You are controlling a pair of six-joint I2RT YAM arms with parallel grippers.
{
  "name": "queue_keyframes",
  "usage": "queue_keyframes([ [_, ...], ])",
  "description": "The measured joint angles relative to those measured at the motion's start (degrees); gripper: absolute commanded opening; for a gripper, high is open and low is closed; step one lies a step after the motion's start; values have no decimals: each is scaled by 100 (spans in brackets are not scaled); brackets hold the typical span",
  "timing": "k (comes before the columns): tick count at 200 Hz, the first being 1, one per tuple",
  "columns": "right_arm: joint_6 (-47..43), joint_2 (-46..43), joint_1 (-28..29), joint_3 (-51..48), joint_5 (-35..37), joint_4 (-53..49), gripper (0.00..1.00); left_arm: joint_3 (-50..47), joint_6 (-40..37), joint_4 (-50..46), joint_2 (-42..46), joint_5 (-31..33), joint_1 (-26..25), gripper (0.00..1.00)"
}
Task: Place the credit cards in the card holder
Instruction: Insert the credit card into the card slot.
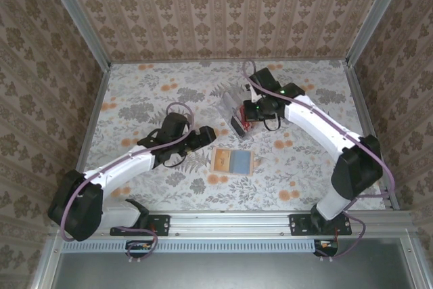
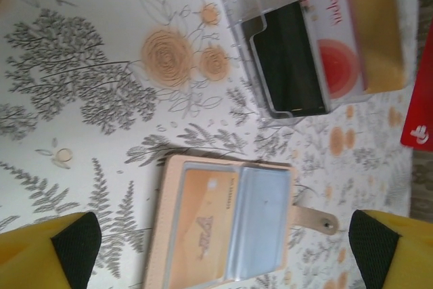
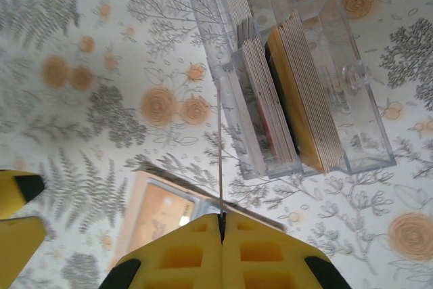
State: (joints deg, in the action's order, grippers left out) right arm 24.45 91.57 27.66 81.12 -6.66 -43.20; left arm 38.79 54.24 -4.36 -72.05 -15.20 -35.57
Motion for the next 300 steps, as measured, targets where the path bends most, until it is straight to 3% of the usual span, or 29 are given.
queue_keyframes([
  [65, 1283, -957, -361, -1558, -1757, 1670, 2, 0, 623, 1517, -452, -1126, 225, 92],
  [113, 2026, -1176, -361, -2299, -2437, 2599, 3, 0, 1060, 2474, -938, -1738, 223, 81],
  [139, 2291, -1248, -361, -2463, -2688, 3027, 3, 26, 1191, 2763, -1064, -1902, 179, 72],
  [210, 2590, -1250, -361, -2643, -3034, 3571, 4, 42, 1768, 3801, -1427, -2308, 149, 33],
  [262, 2625, -1248, -361, -2699, -3112, 3576, 4, 42, 1827, 3947, -1427, -2343, 149, 21],
  [300, 2629, -1174, -393, -2699, -3016, 3521, 6, 28, 1823, 3963, -1425, -2271, 173, 5],
])
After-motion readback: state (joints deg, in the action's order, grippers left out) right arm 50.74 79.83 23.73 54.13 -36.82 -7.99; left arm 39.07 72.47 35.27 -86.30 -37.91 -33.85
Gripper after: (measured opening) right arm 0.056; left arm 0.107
